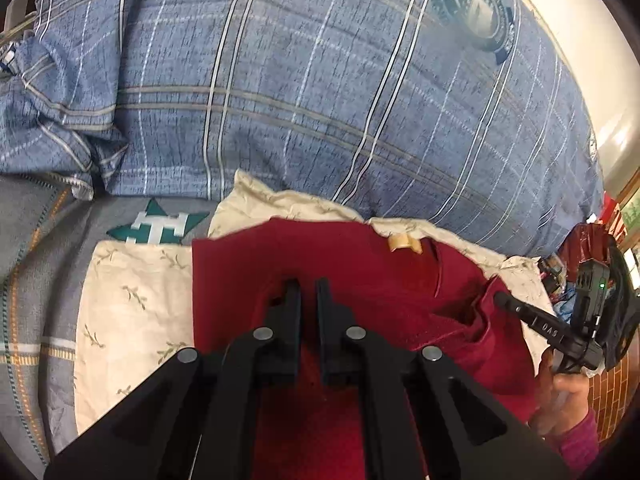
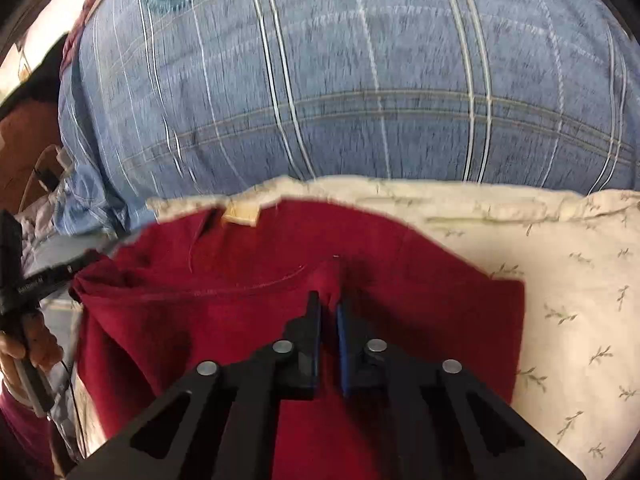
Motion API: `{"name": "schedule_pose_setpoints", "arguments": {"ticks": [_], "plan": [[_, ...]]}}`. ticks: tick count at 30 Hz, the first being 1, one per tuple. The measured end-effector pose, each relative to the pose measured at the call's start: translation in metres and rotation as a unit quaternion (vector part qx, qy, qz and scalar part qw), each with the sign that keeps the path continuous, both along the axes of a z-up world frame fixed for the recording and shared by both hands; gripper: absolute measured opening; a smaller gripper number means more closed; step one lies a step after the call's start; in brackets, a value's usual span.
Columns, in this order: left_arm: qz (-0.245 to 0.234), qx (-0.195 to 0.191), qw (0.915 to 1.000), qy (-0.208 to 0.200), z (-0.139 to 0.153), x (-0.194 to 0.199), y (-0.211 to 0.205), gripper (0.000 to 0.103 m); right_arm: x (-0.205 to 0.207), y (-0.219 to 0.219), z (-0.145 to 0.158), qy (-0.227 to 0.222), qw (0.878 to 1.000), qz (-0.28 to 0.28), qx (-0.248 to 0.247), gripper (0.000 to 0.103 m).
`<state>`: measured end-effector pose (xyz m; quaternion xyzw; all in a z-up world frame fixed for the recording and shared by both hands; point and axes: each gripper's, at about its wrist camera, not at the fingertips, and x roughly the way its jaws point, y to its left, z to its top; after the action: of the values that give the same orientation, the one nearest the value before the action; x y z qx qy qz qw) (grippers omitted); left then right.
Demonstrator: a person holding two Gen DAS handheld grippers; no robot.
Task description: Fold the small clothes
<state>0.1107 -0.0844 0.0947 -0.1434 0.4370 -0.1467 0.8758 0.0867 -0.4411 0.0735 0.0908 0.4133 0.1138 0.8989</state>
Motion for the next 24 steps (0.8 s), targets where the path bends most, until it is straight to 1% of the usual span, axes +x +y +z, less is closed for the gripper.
{"name": "schedule_pose_setpoints", "arguments": {"ticks": [3,5,6,8,9,10,11,12,13,14,15,16,17,19,21,22,23,24], "plan": [[0.009,-0.008,0.9999,-0.010,0.008,0.008,0.001,0.005,0.001,-0.002,0.020,-0.041,0.999,-0.025,-0.015,0.006],[0.018,-0.008,0.9997,-0.012,0.007,0.017,0.000,0.005,0.007,-0.004,0.026,-0.053,0.997,-0.050,-0.022,0.006],[0.021,-0.007,0.9997,-0.009,0.004,0.023,-0.002,0.005,0.015,-0.006,0.025,-0.049,0.996,-0.068,-0.024,0.006],[0.019,0.006,0.9998,0.006,-0.006,0.035,-0.008,0.007,0.027,-0.009,0.017,-0.034,0.996,-0.084,-0.018,0.007],[0.015,0.012,0.9996,0.020,-0.013,0.042,-0.011,0.009,0.035,-0.009,0.008,-0.015,0.996,-0.088,-0.017,0.007],[0.012,0.013,0.9993,0.033,-0.020,0.046,-0.011,0.016,0.040,-0.009,0.003,0.000,0.995,-0.094,-0.020,0.014],[0.009,0.009,0.9988,0.047,-0.026,0.050,-0.011,0.019,0.043,-0.009,-0.002,0.013,0.994,-0.107,-0.030,0.018],[0.005,-0.002,0.9984,0.057,-0.030,0.052,-0.008,0.023,0.043,-0.012,-0.005,0.020,0.992,-0.117,-0.037,0.023],[0.003,-0.009,0.9983,0.058,-0.030,0.051,-0.005,0.031,0.039,-0.016,-0.004,0.017,0.992,-0.124,-0.032,0.032],[0.002,-0.019,0.9983,0.055,-0.028,0.048,-0.001,0.038,0.034,-0.020,-0.001,0.008,0.991,-0.130,-0.024,0.035],[0.006,-0.024,0.9986,0.046,-0.022,0.044,0.004,0.062,0.025,-0.025,0.004,-0.005,0.991,-0.136,-0.013,0.038],[0.018,-0.020,0.9990,0.035,-0.017,0.040,0.008,0.082,0.018,-0.028,0.008,-0.011,0.991,-0.137,-0.009,0.044],[0.039,-0.016,0.9991,0.009,-0.008,0.032,0.016,0.084,0.013,-0.028,0.011,-0.015,0.991,-0.135,-0.008,0.046],[0.042,-0.014,0.9989,-0.012,0.001,0.025,0.023,0.084,0.002,-0.023,0.017,-0.022,0.994,-0.111,-0.005,0.046],[0.043,-0.009,0.9990,-0.011,0.005,0.021,0.026,0.084,-0.001,-0.011,0.019,-0.022,0.996,-0.082,-0.006,0.046],[0.043,-0.009,0.9990,-0.010,0.004,0.019,0.026,0.084,0.001,-0.003,0.017,-0.017,0.998,-0.068,-0.004,0.045],[0.042,-0.007,0.9991,-0.008,0.002,0.018,0.024,0.084,0.006,0.006,0.014,-0.010,0.998,-0.057,0.000,0.042],[0.040,0.004,0.9992,-0.003,-0.003,0.016,0.020,0.084,0.012,0.016,0.008,-0.001,0.999,-0.045,0.005,0.042]]}}
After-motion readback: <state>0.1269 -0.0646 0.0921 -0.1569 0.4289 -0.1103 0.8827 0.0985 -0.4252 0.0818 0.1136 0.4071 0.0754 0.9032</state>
